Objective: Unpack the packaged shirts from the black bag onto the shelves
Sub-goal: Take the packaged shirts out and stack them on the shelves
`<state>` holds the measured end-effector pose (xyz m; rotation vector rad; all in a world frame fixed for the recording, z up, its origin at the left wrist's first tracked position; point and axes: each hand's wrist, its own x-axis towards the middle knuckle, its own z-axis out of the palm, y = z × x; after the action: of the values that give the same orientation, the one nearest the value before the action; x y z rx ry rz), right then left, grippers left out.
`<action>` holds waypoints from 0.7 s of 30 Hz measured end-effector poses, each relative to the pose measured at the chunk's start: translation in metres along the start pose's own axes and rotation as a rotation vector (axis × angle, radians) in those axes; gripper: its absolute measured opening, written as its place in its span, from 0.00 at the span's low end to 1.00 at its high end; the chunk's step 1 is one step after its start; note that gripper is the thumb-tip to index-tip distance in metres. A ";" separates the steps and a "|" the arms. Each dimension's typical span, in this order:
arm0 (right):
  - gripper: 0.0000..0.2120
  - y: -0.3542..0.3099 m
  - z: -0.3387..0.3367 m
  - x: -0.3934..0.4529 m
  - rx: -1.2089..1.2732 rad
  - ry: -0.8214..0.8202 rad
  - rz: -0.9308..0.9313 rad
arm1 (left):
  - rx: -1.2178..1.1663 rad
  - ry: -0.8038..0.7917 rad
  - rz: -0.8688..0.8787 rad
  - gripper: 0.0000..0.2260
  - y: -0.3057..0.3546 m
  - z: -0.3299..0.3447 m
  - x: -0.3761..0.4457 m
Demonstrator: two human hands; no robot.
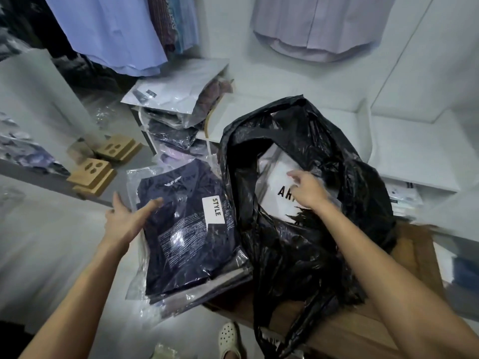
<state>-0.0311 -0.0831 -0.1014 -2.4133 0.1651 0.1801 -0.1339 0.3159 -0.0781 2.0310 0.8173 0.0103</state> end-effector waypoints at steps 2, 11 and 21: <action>0.33 0.026 -0.008 0.012 -0.255 -0.076 0.107 | 0.104 0.144 0.204 0.48 0.022 0.007 -0.006; 0.13 0.049 -0.054 0.012 -0.330 -0.185 -0.138 | 0.039 -0.172 0.959 0.13 0.137 0.097 -0.055; 0.13 -0.052 -0.193 -0.035 0.001 0.379 -0.496 | 0.026 -0.657 0.722 0.11 0.194 0.180 -0.048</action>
<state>-0.0400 -0.1691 0.0819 -2.3831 -0.2633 -0.5029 -0.0106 0.0844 -0.0210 2.0579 -0.3328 -0.2458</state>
